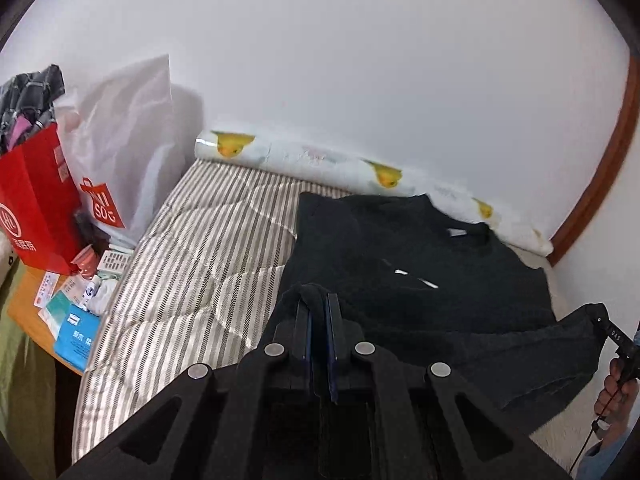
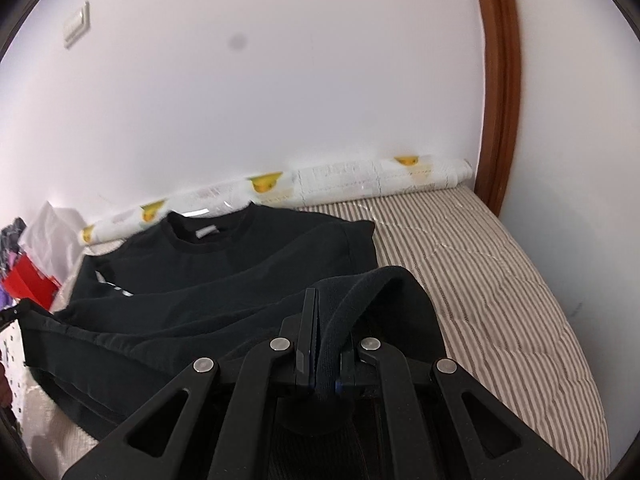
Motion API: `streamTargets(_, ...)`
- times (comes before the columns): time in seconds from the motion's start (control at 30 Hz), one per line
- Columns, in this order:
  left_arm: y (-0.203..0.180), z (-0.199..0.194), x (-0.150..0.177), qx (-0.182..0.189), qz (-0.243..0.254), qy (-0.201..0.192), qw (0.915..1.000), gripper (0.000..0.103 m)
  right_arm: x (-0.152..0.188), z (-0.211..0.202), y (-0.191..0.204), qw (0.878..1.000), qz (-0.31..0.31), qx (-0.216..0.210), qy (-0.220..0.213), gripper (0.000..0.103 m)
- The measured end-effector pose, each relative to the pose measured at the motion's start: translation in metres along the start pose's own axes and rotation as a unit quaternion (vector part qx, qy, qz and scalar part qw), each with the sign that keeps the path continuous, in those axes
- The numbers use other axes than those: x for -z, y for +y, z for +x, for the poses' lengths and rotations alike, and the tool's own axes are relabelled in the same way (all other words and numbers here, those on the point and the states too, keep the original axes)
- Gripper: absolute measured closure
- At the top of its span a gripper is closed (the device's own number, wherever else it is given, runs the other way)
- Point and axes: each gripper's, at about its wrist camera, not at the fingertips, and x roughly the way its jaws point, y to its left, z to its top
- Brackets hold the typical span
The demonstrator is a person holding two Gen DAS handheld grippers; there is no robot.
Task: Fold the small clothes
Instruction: 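Grasp the hem with both tools and fold it up toward the collar, then open both tools to release the folded hem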
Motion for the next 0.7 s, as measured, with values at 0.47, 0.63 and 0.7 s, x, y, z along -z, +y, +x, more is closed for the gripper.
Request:
streamTargets(0.47,0.005,0.028,0.002,0.000,-0.003,0.042,0.9991,0.093,0.008,0.059,-0.008,0.997,0.012,0.018,0.077,0.093)
streamTargets(0.63,0.005,0.012,0.010,0.001,0.001,0.045,0.9990,0.065,0.016,0.018,-0.006,0.997,0.016,0.013,0.068,0.056)
streamTargets(0.7,0.007,-0.002,0.020,0.014,0.001,0.039,0.9991,0.049,0.026,-0.006,-0.006,0.998,0.024,0.012,0.055,0.050)
